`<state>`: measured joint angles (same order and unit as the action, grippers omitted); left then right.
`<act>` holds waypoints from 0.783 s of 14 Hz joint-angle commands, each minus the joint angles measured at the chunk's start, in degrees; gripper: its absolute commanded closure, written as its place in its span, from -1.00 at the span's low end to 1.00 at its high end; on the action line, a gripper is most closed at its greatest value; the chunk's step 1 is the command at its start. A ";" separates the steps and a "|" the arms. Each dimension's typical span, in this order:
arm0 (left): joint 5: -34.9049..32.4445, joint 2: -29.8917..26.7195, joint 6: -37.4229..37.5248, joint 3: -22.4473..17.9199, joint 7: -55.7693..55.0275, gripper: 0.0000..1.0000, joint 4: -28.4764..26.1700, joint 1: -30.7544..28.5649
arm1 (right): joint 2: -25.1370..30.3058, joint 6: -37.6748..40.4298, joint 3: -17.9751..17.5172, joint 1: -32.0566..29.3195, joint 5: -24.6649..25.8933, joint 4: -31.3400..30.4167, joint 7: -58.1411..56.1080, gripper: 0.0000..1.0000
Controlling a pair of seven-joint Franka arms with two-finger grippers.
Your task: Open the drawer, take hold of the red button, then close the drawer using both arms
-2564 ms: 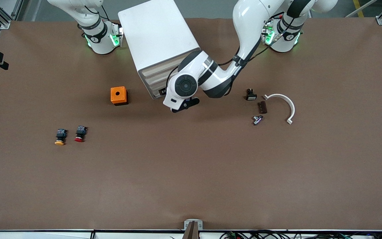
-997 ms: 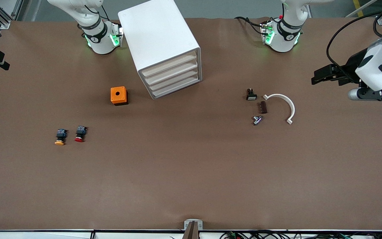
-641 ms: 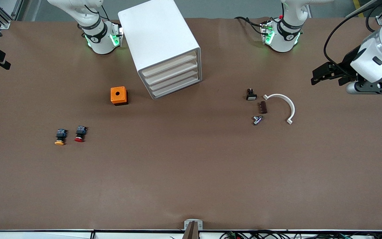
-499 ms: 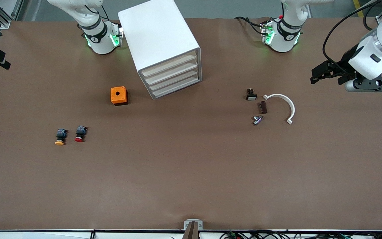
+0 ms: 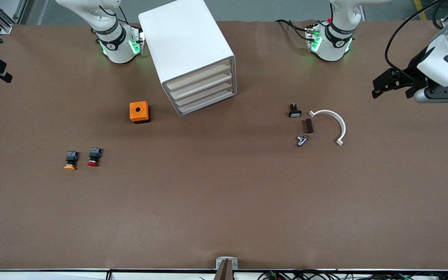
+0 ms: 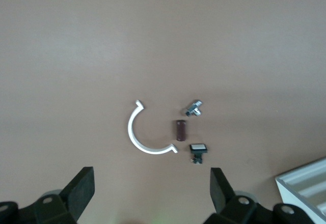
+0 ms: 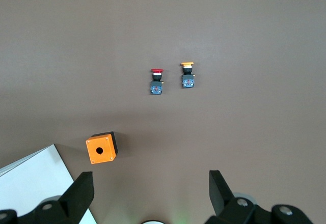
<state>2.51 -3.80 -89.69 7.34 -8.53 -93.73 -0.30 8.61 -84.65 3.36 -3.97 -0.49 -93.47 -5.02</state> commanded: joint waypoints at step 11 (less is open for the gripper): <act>-1.63 -0.94 2.06 0.48 3.87 -1.00 1.44 -2.33 | 0.53 0.37 -0.11 0.90 -2.41 0.74 3.35 -1.00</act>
<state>0.96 -4.13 -88.77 7.20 -4.76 -92.84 -2.30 8.64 -84.66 3.20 -3.67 -2.07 -92.94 -3.46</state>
